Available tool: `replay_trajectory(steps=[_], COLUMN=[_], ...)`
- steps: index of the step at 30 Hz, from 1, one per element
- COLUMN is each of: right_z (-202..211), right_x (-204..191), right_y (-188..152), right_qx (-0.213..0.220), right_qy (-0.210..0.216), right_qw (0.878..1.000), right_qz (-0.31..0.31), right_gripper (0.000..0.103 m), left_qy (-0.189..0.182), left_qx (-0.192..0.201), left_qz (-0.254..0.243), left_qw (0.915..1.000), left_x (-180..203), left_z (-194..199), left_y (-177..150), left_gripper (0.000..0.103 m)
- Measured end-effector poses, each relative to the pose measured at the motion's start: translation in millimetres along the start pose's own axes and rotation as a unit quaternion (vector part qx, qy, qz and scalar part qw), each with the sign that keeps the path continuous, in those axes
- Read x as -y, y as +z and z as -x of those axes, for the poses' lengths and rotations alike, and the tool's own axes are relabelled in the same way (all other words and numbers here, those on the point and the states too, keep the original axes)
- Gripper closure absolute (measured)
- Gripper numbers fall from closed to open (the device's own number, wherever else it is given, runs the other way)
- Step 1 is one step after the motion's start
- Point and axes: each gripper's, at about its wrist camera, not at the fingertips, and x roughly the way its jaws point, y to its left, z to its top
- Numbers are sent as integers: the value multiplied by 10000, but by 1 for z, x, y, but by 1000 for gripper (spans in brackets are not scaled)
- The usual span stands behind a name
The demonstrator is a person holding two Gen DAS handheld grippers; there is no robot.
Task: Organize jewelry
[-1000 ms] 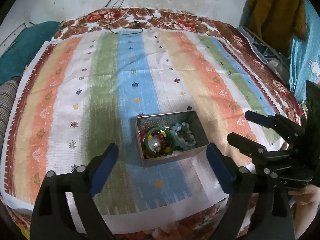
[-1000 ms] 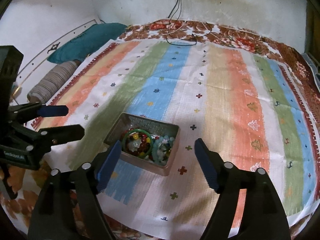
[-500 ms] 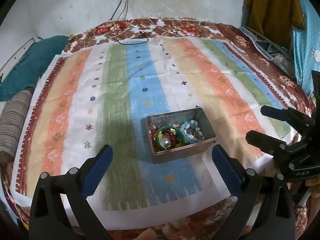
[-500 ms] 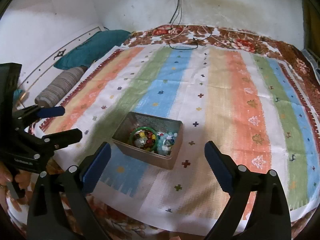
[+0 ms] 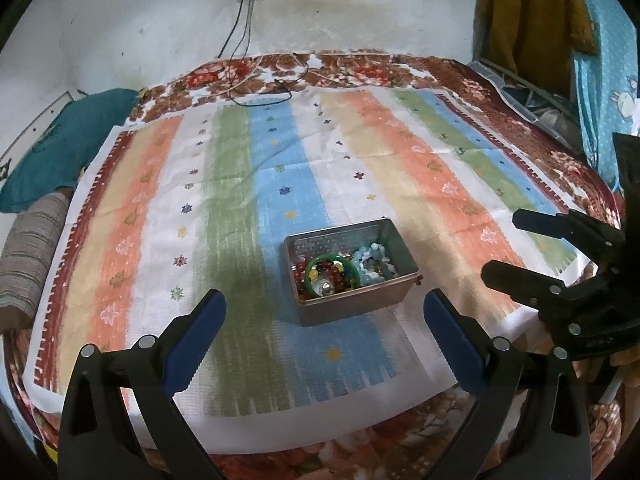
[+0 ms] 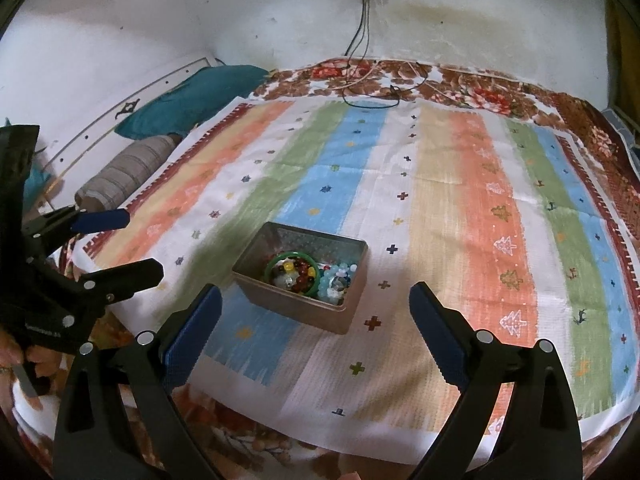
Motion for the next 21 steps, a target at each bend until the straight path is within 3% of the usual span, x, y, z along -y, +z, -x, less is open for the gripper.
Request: replay_trajectory(steps=[12, 21], right_z=[3, 8], right_x=[0, 3], right_y=[-1, -4], right_qx=[42, 92], right_qy=[-47, -124], right_qw=[10000, 9999], right_qz=[26, -45], right_gripper=[8, 7], left_qy=[-182, -73], left_qx=[51, 73], left_qz=[45, 44], left_qw=[9998, 9999], left_x=[-1, 0], left_z=[3, 4], left_y=[0, 0], left_gripper=[6, 6])
